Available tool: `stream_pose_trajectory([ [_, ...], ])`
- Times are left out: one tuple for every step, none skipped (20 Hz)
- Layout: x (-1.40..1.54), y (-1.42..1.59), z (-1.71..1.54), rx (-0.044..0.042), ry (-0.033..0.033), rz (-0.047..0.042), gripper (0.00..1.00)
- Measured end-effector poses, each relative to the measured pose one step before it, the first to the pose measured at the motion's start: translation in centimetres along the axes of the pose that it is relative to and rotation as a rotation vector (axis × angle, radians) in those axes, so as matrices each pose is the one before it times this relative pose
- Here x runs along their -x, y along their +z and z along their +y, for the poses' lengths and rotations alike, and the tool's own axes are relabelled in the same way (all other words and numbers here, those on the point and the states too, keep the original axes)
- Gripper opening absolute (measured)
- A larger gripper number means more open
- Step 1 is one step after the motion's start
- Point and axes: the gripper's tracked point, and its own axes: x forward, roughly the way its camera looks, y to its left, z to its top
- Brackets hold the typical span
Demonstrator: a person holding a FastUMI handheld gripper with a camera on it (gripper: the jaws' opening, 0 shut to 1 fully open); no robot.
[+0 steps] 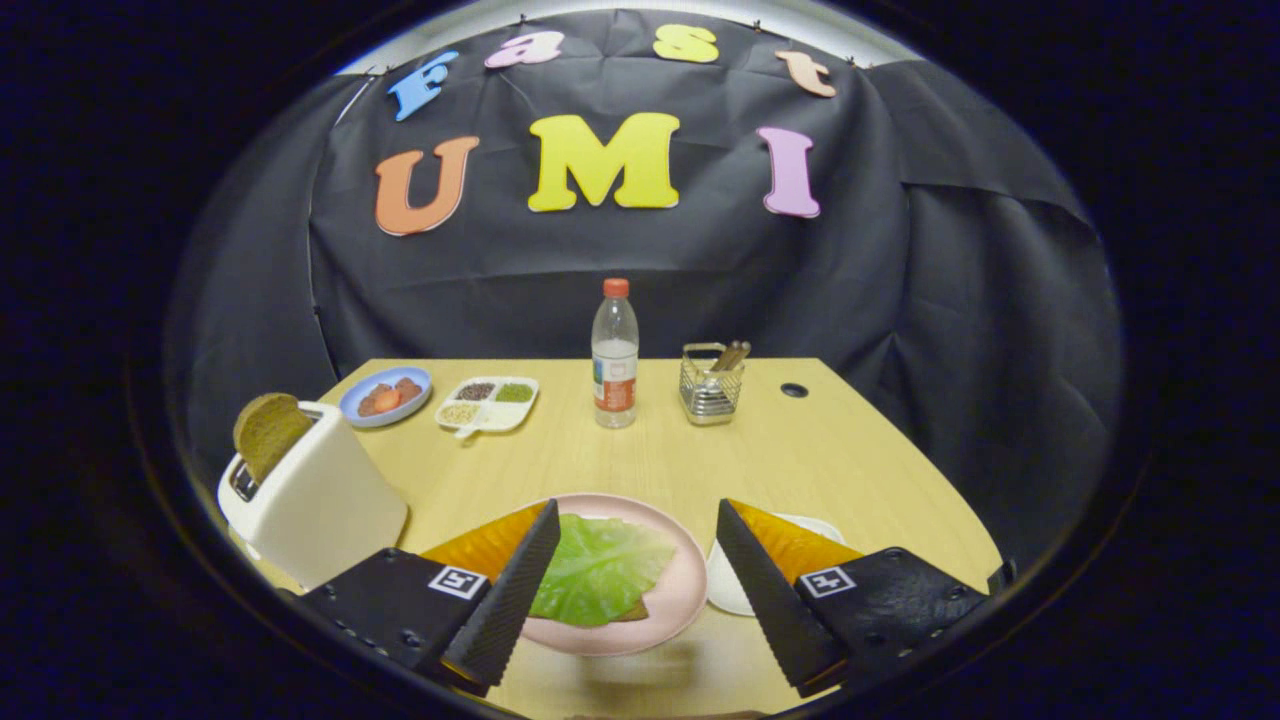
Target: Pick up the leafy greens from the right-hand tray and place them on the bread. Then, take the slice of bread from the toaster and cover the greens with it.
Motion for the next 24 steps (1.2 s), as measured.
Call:
stream_pose_trajectory([
  [1.186, 1.044, 0.778, -0.00651, -0.00212, -0.02876, 0.97],
  [1.135, 0.917, 0.878, -0.00648, 0.00564, -0.02526, 0.97],
  [1.008, 0.918, 0.984, -0.00622, 0.00536, -0.02336, 0.97],
  [0.759, 0.894, 0.726, -0.00524, 0.00091, -0.02181, 0.97],
  [0.766, 0.820, 0.507, -0.00953, -0.00557, -0.02378, 0.97],
  [0.834, 0.813, 0.744, -0.01319, 0.00581, -0.02255, 0.97],
  [0.740, 0.729, 1.068, -0.01639, 0.01581, -0.02203, 0.97],
  [0.578, 0.714, 0.980, -0.01385, 0.01601, -0.02066, 0.97],
  [0.444, 0.666, 0.817, -0.00914, 0.01072, -0.02152, 0.97],
  [0.386, 0.507, 0.689, -0.00360, 0.00682, -0.01875, 0.97],
  [0.275, 0.324, 0.559, 0.00070, -0.00327, -0.01200, 0.97],
  [0.293, 0.295, 0.527, 0.00615, -0.00777, -0.00724, 0.97],
  [-0.253, 0.216, 0.797, 0.01050, -0.00245, 0.00342, 0.97],
  [-0.318, 0.196, 1.353, 0.00870, 0.01522, 0.00446, 0.96],
  [-0.220, 0.174, 1.256, 0.01164, 0.01154, 0.00633, 0.96],
  [-0.251, 0.159, 0.952, 0.01283, 0.00413, 0.00746, 0.96],
  [-0.132, 0.042, 0.928, 0.00891, 0.00633, 0.00599, 0.96],
  [-0.023, -0.070, 1.038, 0.01250, 0.00622, 0.00497, 0.96],
  [-0.219, -0.117, 0.847, 0.01854, -0.00171, 0.00927, 0.96],
  [-0.189, -0.071, 0.648, 0.01700, -0.00255, 0.01060, 0.96],
  [-0.341, -0.181, 1.097, 0.01033, 0.01232, 0.01215, 0.96],
  [-0.514, -0.065, 1.386, 0.00717, 0.02027, 0.01724, 0.96],
  [-0.490, -0.331, 1.024, 0.00364, 0.01203, 0.02351, 0.96],
  [-0.389, -0.307, 0.786, -0.00008, 0.01731, 0.02432, 0.97],
])
